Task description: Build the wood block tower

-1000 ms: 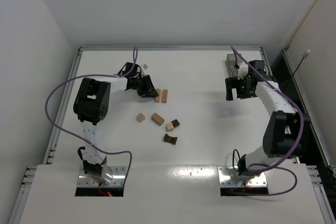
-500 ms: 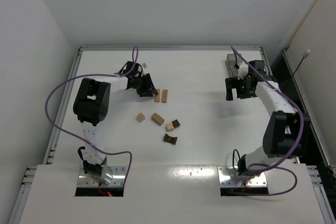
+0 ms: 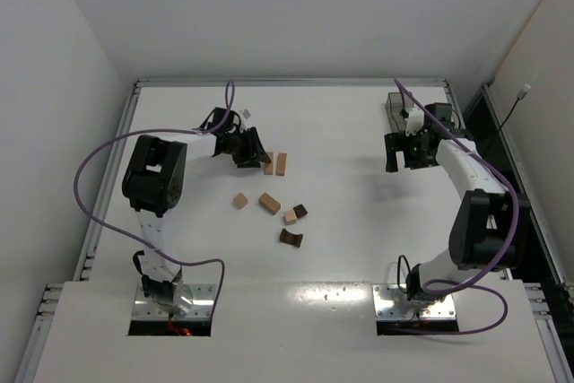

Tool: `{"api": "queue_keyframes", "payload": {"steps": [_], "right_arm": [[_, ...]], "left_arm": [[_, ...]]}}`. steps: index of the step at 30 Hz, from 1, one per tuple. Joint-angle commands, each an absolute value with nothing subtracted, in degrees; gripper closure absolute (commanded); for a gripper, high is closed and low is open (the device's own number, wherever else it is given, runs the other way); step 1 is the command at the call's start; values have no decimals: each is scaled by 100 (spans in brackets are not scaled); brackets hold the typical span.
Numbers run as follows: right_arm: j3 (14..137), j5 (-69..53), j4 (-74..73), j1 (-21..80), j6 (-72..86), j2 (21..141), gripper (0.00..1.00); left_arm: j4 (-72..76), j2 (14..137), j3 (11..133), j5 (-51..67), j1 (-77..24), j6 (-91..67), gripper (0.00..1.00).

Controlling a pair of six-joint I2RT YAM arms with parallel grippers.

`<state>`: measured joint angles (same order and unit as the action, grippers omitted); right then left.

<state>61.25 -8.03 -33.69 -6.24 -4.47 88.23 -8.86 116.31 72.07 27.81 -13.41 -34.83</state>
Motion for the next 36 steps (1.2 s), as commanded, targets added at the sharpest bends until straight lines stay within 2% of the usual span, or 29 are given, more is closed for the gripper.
{"api": "queue_keyframes", "payload": {"steps": [1, 36], "right_arm": [[6196, -914, -3331, -606, -457, 8771, 4], [6196, -861, -3384, -606, -457, 8824, 4]], "left_arm": [[-862, 11874, 7233, 3173, -1292, -3437, 58], [-976, 12208, 7629, 3173, -1740, -3489, 58]]}}
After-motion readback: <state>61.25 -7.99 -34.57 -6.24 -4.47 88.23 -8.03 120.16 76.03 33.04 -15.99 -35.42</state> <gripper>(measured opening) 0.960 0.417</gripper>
